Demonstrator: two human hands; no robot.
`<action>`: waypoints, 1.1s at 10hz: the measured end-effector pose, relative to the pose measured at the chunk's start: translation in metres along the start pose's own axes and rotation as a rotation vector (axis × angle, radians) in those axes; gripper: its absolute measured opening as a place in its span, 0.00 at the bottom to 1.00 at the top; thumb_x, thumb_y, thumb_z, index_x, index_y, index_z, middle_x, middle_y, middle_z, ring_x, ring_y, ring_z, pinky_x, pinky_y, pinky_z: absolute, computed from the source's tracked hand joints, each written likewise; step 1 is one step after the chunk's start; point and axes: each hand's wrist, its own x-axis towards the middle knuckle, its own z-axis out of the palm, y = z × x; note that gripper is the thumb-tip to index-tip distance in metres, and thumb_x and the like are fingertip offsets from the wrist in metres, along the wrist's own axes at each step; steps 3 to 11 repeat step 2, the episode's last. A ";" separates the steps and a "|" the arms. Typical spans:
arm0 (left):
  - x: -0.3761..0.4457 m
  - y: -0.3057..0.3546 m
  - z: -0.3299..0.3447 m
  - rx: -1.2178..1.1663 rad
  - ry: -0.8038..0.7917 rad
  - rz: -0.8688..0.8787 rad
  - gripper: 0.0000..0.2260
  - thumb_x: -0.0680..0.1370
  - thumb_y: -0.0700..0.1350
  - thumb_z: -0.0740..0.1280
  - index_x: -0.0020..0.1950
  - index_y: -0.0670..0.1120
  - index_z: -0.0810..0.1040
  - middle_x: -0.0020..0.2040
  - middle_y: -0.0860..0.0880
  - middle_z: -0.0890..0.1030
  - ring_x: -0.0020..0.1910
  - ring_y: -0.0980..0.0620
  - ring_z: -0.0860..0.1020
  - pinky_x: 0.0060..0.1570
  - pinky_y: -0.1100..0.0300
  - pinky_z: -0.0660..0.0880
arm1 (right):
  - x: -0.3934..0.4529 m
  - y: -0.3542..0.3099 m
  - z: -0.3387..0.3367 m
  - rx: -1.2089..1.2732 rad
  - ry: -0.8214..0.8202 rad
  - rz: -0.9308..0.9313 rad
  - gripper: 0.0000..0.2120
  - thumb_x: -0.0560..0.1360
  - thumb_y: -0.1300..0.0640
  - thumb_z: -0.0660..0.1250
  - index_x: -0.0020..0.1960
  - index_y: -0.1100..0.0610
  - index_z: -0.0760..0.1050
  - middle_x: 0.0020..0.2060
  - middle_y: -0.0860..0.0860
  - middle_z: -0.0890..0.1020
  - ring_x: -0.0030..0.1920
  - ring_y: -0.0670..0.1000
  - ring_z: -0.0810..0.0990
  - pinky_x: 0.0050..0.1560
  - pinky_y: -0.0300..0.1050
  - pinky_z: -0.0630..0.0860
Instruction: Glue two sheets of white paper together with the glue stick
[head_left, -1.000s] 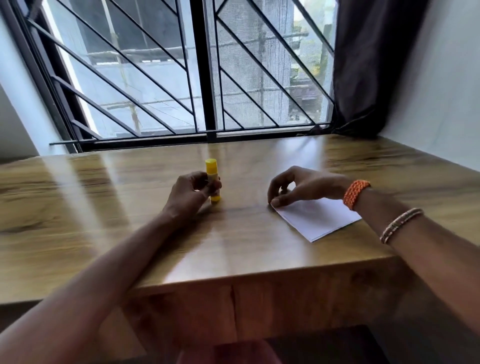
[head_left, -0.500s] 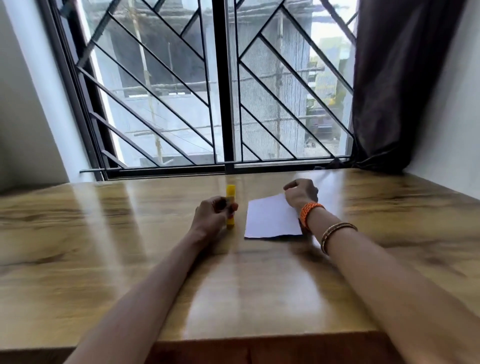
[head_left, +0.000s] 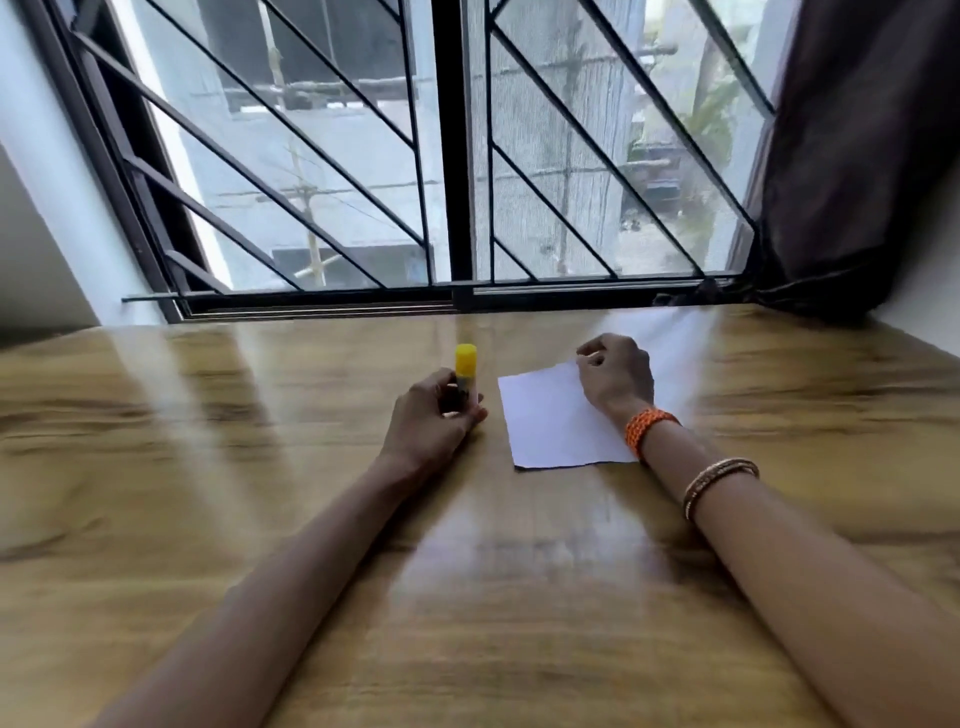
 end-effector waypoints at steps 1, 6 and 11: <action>-0.007 0.007 0.000 -0.010 -0.029 -0.033 0.11 0.70 0.37 0.71 0.50 0.46 0.76 0.46 0.48 0.82 0.46 0.53 0.81 0.52 0.59 0.75 | -0.003 -0.001 -0.001 -0.028 0.015 -0.020 0.07 0.75 0.59 0.63 0.49 0.61 0.78 0.49 0.60 0.82 0.52 0.62 0.79 0.55 0.57 0.76; -0.010 0.018 -0.006 -0.107 -0.177 -0.151 0.24 0.69 0.38 0.70 0.64 0.47 0.70 0.55 0.50 0.76 0.50 0.55 0.74 0.53 0.57 0.69 | -0.009 -0.004 -0.001 -0.205 0.075 -0.083 0.10 0.76 0.59 0.61 0.54 0.62 0.75 0.52 0.61 0.79 0.55 0.62 0.75 0.54 0.54 0.71; -0.010 0.018 -0.006 -0.107 -0.177 -0.151 0.24 0.69 0.38 0.70 0.64 0.47 0.70 0.55 0.50 0.76 0.50 0.55 0.74 0.53 0.57 0.69 | -0.009 -0.004 -0.001 -0.205 0.075 -0.083 0.10 0.76 0.59 0.61 0.54 0.62 0.75 0.52 0.61 0.79 0.55 0.62 0.75 0.54 0.54 0.71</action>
